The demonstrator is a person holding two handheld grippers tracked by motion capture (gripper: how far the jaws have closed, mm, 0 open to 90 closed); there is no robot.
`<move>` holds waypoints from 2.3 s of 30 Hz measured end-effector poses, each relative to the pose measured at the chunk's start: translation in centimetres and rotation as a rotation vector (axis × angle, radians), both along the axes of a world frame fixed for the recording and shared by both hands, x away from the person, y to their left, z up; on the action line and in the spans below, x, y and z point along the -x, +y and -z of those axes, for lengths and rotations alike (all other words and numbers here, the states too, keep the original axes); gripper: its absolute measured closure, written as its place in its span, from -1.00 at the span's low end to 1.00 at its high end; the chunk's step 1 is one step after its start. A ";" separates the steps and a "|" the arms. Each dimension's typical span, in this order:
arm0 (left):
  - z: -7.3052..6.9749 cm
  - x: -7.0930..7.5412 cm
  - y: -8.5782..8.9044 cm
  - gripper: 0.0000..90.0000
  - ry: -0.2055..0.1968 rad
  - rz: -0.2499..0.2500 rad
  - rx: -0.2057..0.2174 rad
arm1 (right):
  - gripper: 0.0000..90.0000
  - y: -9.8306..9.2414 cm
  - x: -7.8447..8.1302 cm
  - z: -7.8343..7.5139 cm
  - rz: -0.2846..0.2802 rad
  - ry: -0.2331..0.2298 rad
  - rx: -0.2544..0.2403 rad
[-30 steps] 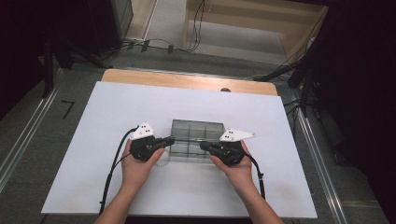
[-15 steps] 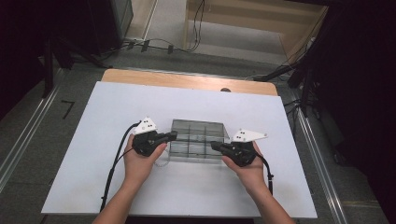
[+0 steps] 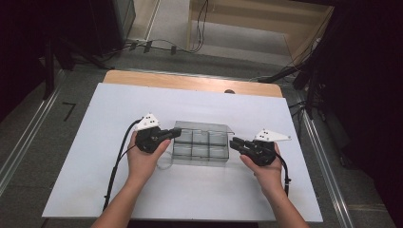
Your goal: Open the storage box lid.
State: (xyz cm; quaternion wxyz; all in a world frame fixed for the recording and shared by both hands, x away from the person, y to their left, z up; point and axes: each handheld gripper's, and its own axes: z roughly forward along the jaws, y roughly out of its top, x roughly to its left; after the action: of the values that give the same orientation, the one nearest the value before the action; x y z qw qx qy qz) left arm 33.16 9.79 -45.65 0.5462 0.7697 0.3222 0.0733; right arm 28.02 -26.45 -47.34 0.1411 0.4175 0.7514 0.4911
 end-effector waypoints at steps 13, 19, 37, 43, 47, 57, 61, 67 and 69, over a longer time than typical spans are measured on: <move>-1.2 -1.3 0.0 0.99 0.008 0.011 0.050 | -0.72 0.3 -2.0 -1.9 0.060 -0.099 -0.053; -1.5 -1.7 0.0 0.99 0.001 0.003 0.050 | -1.00 0.6 -3.1 -2.2 0.097 -0.122 -0.053; -2.8 -2.9 0.0 0.98 -0.031 -0.006 0.058 | 0.12 1.4 -4.4 -2.5 0.076 -0.141 -0.072; -3.0 -3.3 0.1 0.92 -0.038 0.001 0.053 | 0.43 1.3 -4.8 -2.4 0.096 -0.144 -0.070; -2.8 -3.0 0.2 0.61 -0.030 0.055 0.056 | 0.52 1.1 -5.1 -2.1 0.115 -0.138 -0.062; -1.5 -3.1 0.9 -0.58 -0.047 -0.025 -0.007 | 0.50 1.2 -5.8 -1.9 0.112 -0.129 -0.070; -1.0 -4.3 0.6 -0.80 -0.030 -0.055 -0.011 | 0.49 1.4 -6.1 -2.1 0.112 -0.122 -0.060; -0.5 -5.6 -0.3 -0.38 -0.031 -0.111 -0.033 | 0.55 1.2 -6.9 -2.2 0.112 -0.102 -0.076; -0.3 -6.1 -0.5 -0.22 -0.023 -0.098 -0.020 | 0.57 1.1 -7.2 -2.2 0.116 -0.099 -0.086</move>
State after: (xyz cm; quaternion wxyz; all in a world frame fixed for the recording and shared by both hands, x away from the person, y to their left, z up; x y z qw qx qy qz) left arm 39.21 9.31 -45.31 0.5380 0.7575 0.3524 0.1120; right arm 35.19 -25.34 -45.18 0.1881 0.4410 0.6964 0.5340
